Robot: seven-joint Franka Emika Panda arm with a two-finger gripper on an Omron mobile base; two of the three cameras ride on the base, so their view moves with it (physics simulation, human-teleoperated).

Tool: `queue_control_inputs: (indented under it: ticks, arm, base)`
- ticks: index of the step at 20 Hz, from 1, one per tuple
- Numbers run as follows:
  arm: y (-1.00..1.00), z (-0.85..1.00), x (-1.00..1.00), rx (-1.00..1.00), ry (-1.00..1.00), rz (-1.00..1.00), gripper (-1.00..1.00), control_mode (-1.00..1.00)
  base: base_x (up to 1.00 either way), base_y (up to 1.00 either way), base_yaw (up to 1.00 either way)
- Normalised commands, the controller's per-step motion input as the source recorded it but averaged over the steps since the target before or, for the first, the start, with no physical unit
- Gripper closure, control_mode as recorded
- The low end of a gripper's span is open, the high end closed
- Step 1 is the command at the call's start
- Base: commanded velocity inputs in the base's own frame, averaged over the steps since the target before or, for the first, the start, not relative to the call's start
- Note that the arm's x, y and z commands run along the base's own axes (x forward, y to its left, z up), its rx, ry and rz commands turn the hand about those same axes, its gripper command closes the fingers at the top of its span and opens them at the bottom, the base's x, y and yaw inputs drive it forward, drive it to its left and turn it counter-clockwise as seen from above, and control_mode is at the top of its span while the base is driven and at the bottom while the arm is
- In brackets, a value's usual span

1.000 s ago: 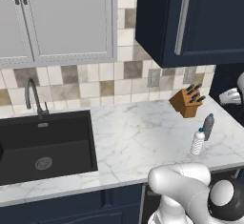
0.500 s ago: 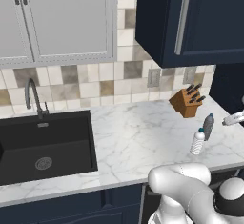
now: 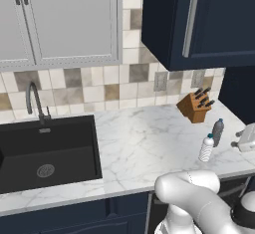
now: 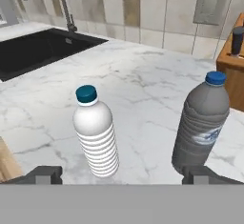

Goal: Take the bottled waters from the counter and place them in the freezer to freeze. Close the freezer door after placing the bottles.

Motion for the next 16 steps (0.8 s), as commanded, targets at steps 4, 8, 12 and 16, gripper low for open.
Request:
queue_control_inputs:
  ticks: [4,8,12,16]
  arm:
    - [0.00,-0.06,0.00,0.00,-0.04,0.23,-1.00,-1.00]
    - [0.10,-0.06,0.00,-0.01,-0.23,0.32,-1.00,-1.00]
    - [0.20,-0.04,0.01,0.00,-0.21,0.33,-1.00,-1.00]
    - [0.26,-0.12,0.00,-0.01,-0.06,0.20,-1.00,-1.00]
  base:
    - [0.00,0.00,0.00]
    - [0.00,0.00,0.00]
    - [0.00,0.00,0.00]
    - [0.00,0.00,0.00]
